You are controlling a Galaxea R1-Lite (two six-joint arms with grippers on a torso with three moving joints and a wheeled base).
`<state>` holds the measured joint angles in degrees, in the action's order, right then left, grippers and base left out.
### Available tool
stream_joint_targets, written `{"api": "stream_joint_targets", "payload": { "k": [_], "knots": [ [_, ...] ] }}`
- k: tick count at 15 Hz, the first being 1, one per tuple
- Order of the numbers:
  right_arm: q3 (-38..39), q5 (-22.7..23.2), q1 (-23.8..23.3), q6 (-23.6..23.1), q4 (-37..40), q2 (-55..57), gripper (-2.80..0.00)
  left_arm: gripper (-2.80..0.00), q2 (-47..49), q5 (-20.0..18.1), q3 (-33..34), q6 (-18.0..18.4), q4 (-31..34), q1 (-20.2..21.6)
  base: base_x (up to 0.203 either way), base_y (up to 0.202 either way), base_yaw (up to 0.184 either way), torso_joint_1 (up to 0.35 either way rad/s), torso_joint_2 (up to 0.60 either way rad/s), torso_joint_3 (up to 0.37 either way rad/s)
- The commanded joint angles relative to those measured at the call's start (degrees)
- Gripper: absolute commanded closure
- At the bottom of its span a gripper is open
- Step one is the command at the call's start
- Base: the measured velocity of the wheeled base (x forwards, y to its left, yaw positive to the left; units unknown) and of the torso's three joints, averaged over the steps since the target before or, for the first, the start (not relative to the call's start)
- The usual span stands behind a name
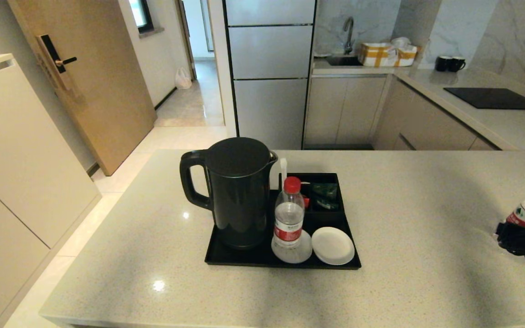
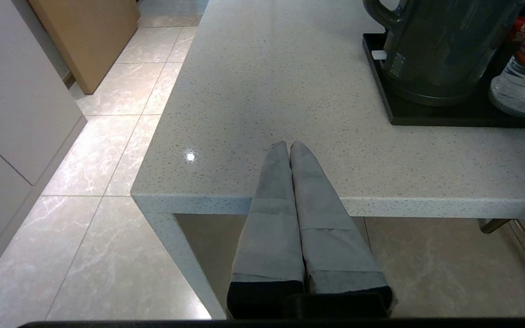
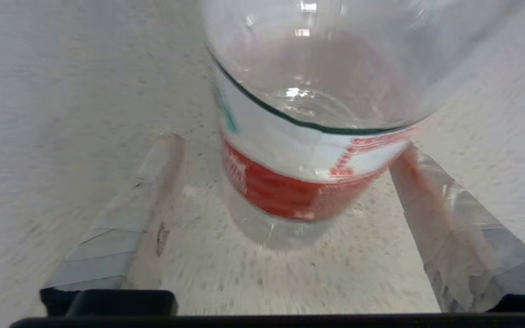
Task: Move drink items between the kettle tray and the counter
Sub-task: Place it on the right, then pick up the tea bag
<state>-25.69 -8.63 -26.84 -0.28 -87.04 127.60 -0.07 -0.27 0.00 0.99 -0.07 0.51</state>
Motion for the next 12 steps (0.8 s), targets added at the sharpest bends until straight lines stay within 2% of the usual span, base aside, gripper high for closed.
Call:
{"api": "stream_joint_targets", "payload": {
  "k": [1,5,9,10,12],
  "knots": [
    [3.02,0.58,0.18,-0.16,-0.62,-5.91,-2.8,0.0,0.07,0.0,0.09,0.06,-0.01,0.08,0.0,0.0,0.0,0.0,0.0,0.0],
    [12.87,4.3,1.58,-0.39,-0.62,-18.42,-2.8,0.0,0.07,0.0,0.09,-0.02,-0.01,0.1,0.0,0.0,0.0,0.0,0.0,0.0],
    [19.73,5.38,6.19,-4.89,0.55,-36.54,-2.8,0.0,0.07,0.0,0.09,0.01,-0.01,0.04,0.0,0.0,0.0,0.0,0.0,0.0],
    [20.4,5.46,7.22,-6.53,2.37,-40.49,0.0,0.0,0.07,0.0,0.09,0.06,-0.01,0.02,0.0,0.0,0.0,0.0,0.0,0.0],
    [19.32,5.84,9.64,-9.14,11.89,-51.94,0.0,0.0,0.07,0.0,0.09,-0.02,-0.01,0.02,0.0,0.0,0.0,0.0,0.0,0.0]
  ]
}}
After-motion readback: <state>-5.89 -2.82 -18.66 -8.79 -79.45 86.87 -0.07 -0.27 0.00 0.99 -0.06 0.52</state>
